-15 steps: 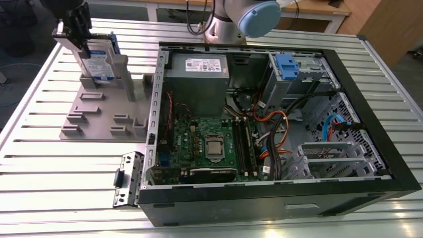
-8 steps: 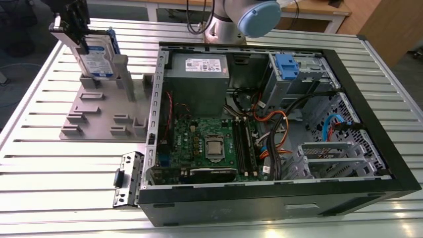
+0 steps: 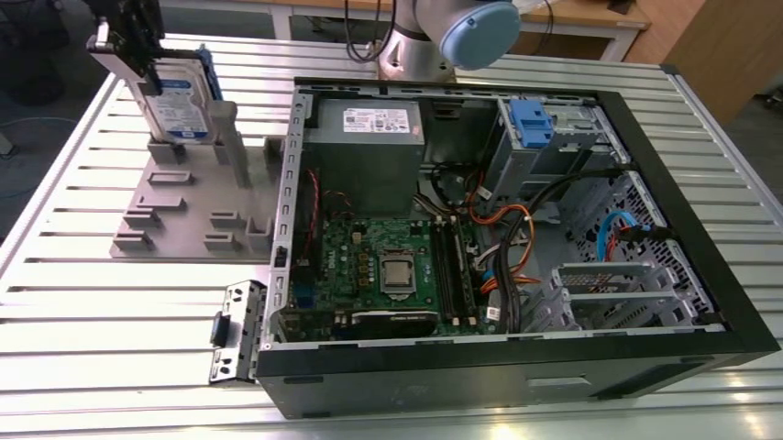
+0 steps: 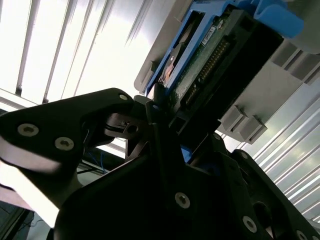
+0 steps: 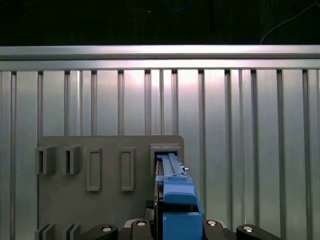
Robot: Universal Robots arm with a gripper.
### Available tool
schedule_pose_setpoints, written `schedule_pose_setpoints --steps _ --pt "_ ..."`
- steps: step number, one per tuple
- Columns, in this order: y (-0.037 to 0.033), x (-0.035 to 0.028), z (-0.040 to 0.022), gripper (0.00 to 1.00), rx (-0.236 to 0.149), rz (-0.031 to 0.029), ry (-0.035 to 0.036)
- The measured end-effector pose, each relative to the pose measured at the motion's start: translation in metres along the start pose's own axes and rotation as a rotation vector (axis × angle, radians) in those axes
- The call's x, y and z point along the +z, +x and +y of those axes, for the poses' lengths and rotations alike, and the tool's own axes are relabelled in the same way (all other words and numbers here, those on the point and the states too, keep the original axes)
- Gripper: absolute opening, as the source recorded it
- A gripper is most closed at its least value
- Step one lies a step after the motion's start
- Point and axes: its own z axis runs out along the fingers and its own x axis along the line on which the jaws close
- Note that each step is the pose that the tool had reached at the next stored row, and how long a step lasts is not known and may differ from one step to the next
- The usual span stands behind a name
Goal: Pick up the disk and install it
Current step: 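Pick up the disk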
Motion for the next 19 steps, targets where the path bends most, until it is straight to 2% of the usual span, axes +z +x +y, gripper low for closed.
schedule_pose_setpoints --steps 19 --pt "-0.0003 -0.0135 0.0 0.36 0.0 -0.0002 0.0001"
